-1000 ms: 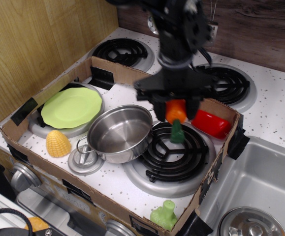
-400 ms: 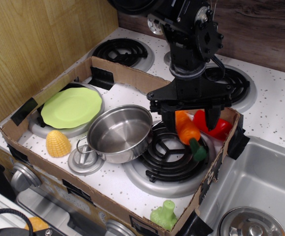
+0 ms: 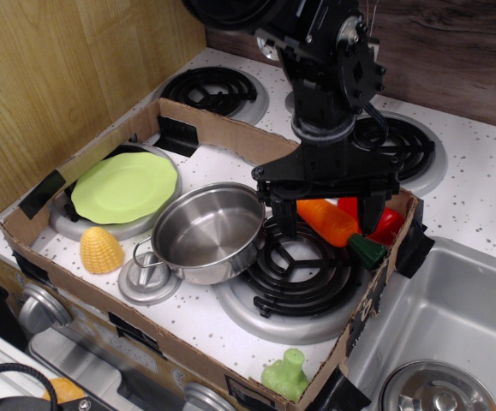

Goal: Take carrot off plate

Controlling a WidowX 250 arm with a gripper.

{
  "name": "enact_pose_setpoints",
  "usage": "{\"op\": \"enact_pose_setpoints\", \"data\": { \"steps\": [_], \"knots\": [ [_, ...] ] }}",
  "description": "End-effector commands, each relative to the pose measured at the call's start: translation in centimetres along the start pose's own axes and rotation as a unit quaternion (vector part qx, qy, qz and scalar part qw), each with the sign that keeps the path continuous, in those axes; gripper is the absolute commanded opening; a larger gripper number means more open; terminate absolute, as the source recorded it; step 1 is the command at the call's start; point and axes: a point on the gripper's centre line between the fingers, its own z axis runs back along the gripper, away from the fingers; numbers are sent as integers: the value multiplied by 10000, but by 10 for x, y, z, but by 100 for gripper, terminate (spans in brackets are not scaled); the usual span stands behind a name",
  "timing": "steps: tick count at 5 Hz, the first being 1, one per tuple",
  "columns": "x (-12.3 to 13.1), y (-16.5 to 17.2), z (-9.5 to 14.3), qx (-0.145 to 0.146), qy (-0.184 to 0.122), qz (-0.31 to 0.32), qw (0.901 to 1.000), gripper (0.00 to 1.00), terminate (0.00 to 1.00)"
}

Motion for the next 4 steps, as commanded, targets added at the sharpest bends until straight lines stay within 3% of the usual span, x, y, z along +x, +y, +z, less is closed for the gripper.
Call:
{"op": "enact_pose_setpoints", "data": {
  "steps": [1, 3, 4],
  "knots": [
    [25, -11, 40, -171, -169, -11, 9997, 100, 0],
    [30, -13, 53, -118, -99, -207, 9997, 100, 0],
    [30, -13, 53, -118, -99, -207, 9997, 100, 100]
  ]
}}
